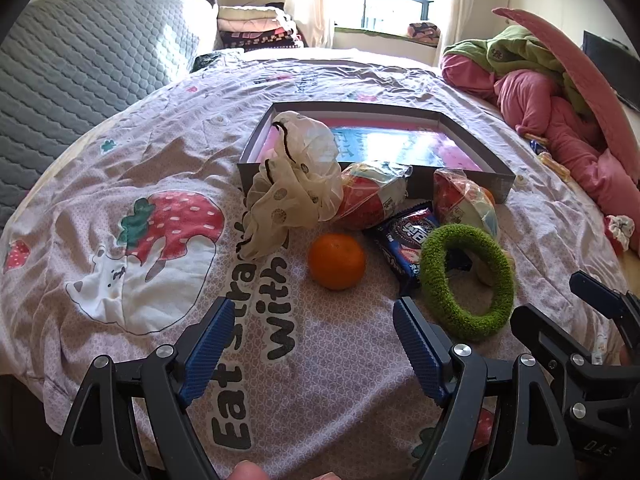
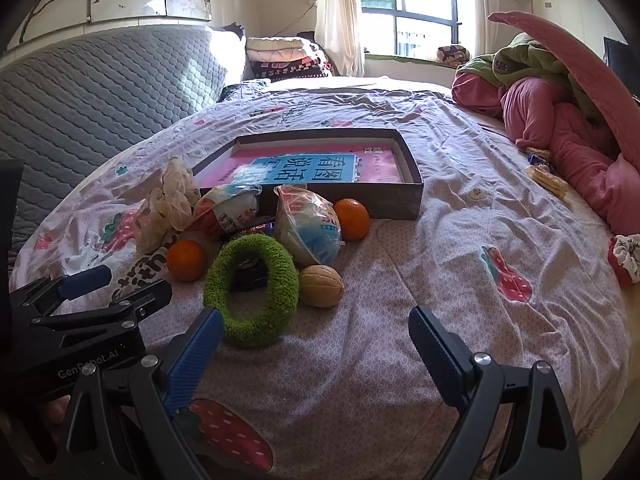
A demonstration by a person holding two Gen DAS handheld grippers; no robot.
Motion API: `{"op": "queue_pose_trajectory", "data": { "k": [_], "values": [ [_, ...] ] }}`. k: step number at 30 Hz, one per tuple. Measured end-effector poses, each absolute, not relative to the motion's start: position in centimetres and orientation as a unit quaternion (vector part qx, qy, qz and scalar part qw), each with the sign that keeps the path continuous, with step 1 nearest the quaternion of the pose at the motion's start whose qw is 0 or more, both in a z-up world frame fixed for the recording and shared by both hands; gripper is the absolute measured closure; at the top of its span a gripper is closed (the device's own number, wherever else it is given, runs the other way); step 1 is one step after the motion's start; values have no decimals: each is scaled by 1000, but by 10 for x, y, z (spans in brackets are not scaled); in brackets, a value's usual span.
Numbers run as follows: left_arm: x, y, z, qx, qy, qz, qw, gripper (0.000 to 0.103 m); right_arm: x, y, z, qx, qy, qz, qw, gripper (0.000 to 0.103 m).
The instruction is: Organize objects
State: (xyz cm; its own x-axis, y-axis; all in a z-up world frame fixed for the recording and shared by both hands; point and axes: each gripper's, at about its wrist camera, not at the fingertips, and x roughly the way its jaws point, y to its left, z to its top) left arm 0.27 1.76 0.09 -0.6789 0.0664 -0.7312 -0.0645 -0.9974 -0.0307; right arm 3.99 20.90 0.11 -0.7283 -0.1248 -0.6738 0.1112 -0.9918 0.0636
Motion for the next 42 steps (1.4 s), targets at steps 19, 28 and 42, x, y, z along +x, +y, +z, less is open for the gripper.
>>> {"op": "queue_pose_trajectory", "data": {
  "k": [19, 28, 42],
  "values": [
    [4, 18, 0, -401, -3, 916, 37, 21, 40, 209, 3, 363, -10, -930, 64, 9],
    [4, 16, 1, -401, -8, 916, 35, 21, 39, 209, 2, 363, -10, -929, 65, 9],
    [3, 17, 1, -404, -7, 914, 39, 21, 39, 210, 3, 365, -11, -929, 63, 9]
  ]
}}
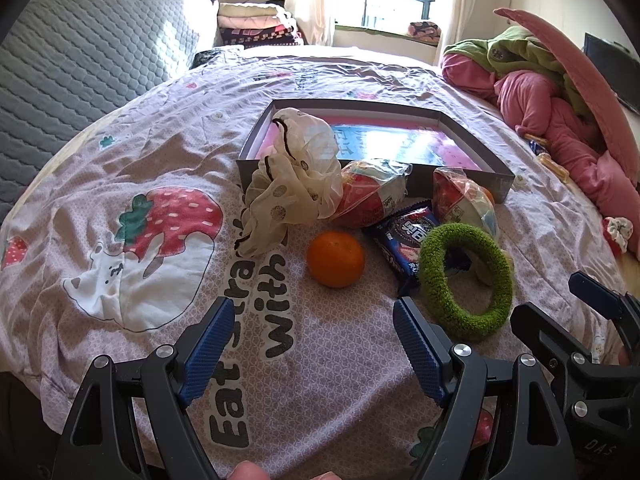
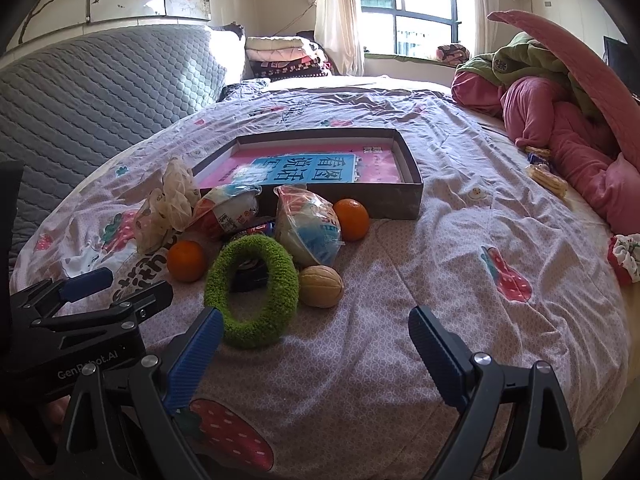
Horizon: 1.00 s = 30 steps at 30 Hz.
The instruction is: Organize objects
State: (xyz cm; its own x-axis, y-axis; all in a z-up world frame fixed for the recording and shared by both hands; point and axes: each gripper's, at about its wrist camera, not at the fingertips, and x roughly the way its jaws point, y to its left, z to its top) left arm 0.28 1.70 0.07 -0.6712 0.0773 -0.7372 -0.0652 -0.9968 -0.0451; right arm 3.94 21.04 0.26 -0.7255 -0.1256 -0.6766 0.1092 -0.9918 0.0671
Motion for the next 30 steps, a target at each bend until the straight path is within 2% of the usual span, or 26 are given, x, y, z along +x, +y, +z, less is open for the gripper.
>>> {"op": "queue_pose_trajectory", "data": {
  "k": [20, 30],
  "values": [
    [0, 12, 3, -407, -21, 912, 47, 21, 33, 210, 1, 380, -24, -922, 64, 13],
    [-7, 8, 6, -402, -24, 914, 42, 21, 24, 207, -8, 405, -38, -912, 55, 29]
  ]
}}
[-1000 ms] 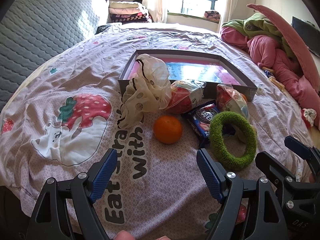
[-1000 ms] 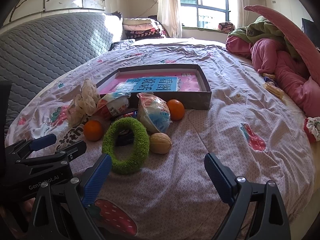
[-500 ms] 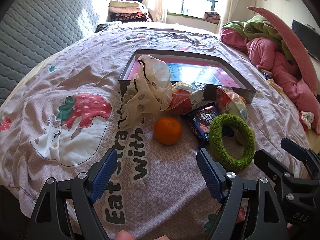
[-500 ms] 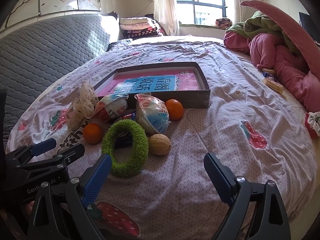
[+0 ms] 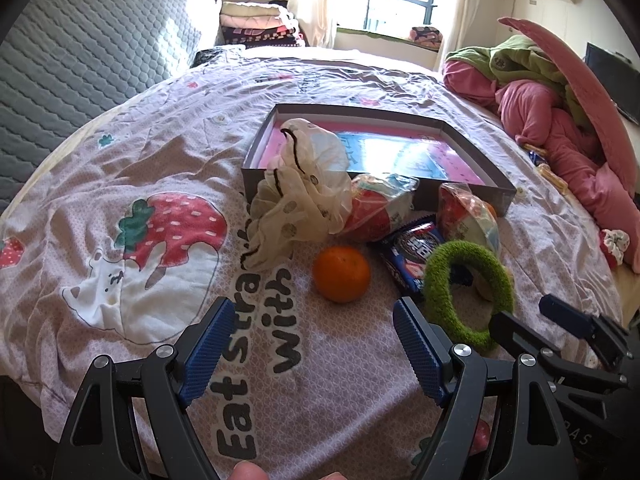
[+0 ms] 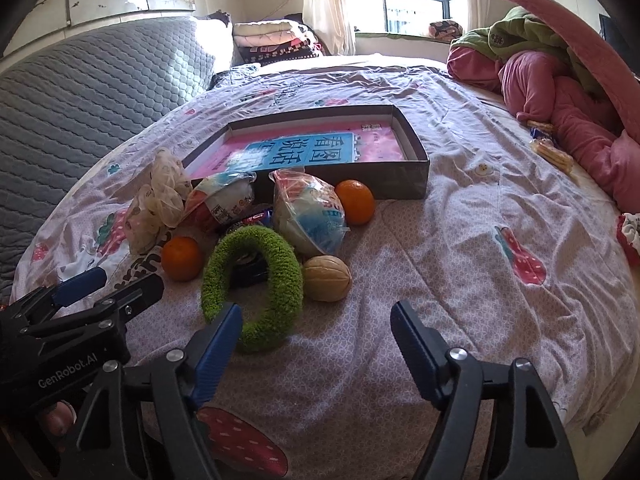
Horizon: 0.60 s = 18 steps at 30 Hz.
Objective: Organize objects
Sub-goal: 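Grasp the white mesh bag with the left tool while the right tool grasps the green ring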
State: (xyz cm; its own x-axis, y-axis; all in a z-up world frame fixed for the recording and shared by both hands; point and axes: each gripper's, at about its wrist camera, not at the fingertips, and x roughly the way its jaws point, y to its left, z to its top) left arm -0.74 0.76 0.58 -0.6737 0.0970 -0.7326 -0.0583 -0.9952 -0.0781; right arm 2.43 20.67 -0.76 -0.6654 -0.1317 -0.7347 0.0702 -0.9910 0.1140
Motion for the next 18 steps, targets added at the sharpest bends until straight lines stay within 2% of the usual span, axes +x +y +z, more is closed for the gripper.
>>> {"op": "queue_pose_trajectory", "data": {
  "k": [6, 9, 12, 18],
  "values": [
    [-17, 3, 6, -403, -27, 914, 33, 21, 20, 202, -13, 418, -44, -905, 56, 37],
    [-25, 0, 7, -404, -32, 914, 26, 21, 19, 201, -14, 419, -47, -905, 58, 45],
    [-33, -4, 11, -397, -32, 917, 16, 21, 18, 200, -14, 420, -49, -905, 55, 47],
    [-50, -11, 19, -387, -32, 922, 5, 21, 16, 197, -17, 423, -58, -902, 62, 59]
  ]
}}
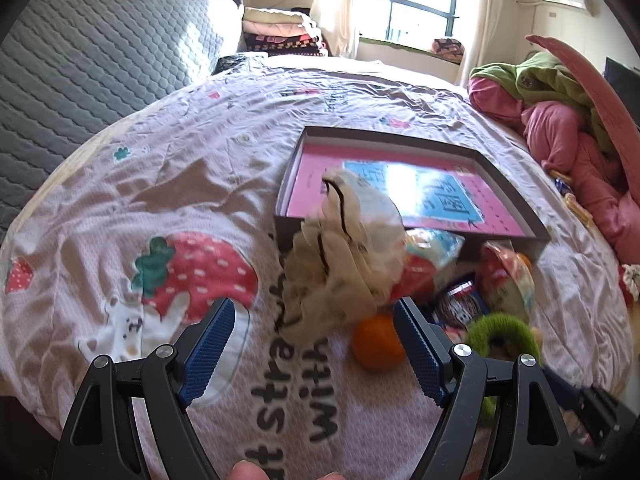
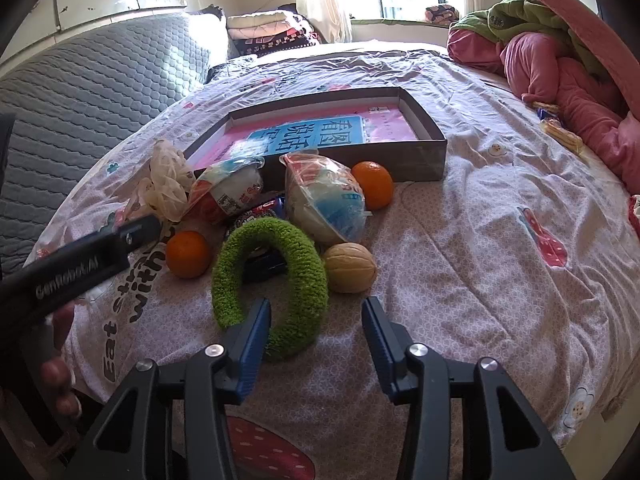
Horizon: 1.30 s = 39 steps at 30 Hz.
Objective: Organize objects
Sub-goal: 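Grasp the white mesh bag with the left tool while the right tool grasps the green ring, then lift the white mesh bag with the left tool while the right tool carries the green ring over the tray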
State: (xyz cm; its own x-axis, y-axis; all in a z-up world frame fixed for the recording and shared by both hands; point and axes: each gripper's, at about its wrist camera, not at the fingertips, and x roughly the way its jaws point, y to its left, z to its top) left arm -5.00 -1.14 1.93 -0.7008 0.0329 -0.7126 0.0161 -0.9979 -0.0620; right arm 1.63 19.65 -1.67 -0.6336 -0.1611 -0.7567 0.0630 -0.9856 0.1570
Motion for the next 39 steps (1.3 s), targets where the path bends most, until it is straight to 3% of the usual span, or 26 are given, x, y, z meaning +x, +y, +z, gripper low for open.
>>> {"op": "queue_pose_trajectory", "data": {
  "k": [10, 19, 26, 28, 30, 36, 39],
  "values": [
    [-77, -14, 23, -390, -54, 919, 25, 19, 14, 186, -21, 428, -53, -899, 80, 76],
    [-101, -20, 10, -421, -62, 905, 16, 19, 13, 182, -23, 424, -49, -900, 88, 81],
    [-115, -37, -6, -448, -123, 885, 27, 19, 14, 179, -21, 420, -44, -902, 91, 82],
    [-118, -37, -8, -450, -119, 885, 23, 24, 14, 179, -21, 420, -43, -902, 90, 82],
    [-118, -33, -9, -451, -106, 886, 18, 53, 14, 179, -21, 420, -43, -902, 90, 82],
    [-113, -29, -5, -453, -94, 886, 27, 78, 16, 178, -20, 414, -42, -905, 89, 82],
    [-109, -30, -2, -450, -92, 887, 33, 82, 16, 179, -18, 411, -41, -906, 90, 82]
  ]
}}
